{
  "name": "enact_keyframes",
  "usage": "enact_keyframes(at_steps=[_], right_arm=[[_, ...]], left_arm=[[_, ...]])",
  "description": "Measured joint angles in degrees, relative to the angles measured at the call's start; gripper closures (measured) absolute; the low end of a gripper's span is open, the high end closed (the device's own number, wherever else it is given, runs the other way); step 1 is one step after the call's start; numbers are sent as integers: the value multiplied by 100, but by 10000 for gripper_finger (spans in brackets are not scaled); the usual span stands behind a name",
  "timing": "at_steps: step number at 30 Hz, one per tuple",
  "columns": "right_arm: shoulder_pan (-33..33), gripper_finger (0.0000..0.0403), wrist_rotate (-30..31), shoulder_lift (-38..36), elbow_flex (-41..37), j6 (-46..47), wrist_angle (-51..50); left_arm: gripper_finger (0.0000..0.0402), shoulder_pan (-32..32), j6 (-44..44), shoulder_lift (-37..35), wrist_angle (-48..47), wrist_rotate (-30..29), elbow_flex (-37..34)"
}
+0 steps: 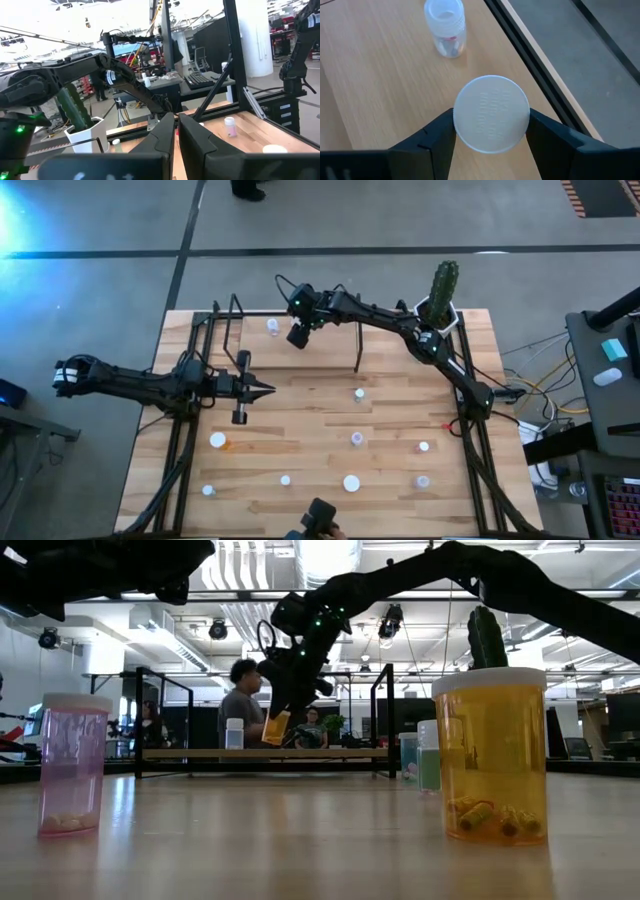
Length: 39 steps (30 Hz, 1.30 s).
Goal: Pick and place medicine bottles onto shelf by color
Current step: Put the top orange pill bottle on the shelf, then put the middle green pill bottle on the shelf
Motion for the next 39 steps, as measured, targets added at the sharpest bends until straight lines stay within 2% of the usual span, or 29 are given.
enact_keyframes(at_steps=[17,22,25,29,33,36,39], right_arm=[[-16,130,4,86,-26,-179,-29],[0,114,170,-273,-2,-393,-275],[28,119,192,-683,8,-498,-805],[181,165,195,-1205,-2,-697,-1714],[577,247,434,-1816,-289,-1004,-2051],[872,319,452,-2456,-1055,-1163,-1664],[1141,379,449,-3234,-2307,-1235,-813]], left_arm=[[395,0,-2,0,0,2,0],[395,1,-2,0,0,2,0],[395,2,7,0,0,2,0],[395,1,9,0,-2,2,0],[395,0,4,0,-9,4,0],[395,2,3,0,-54,4,0],[395,0,2,62,-60,4,0]])
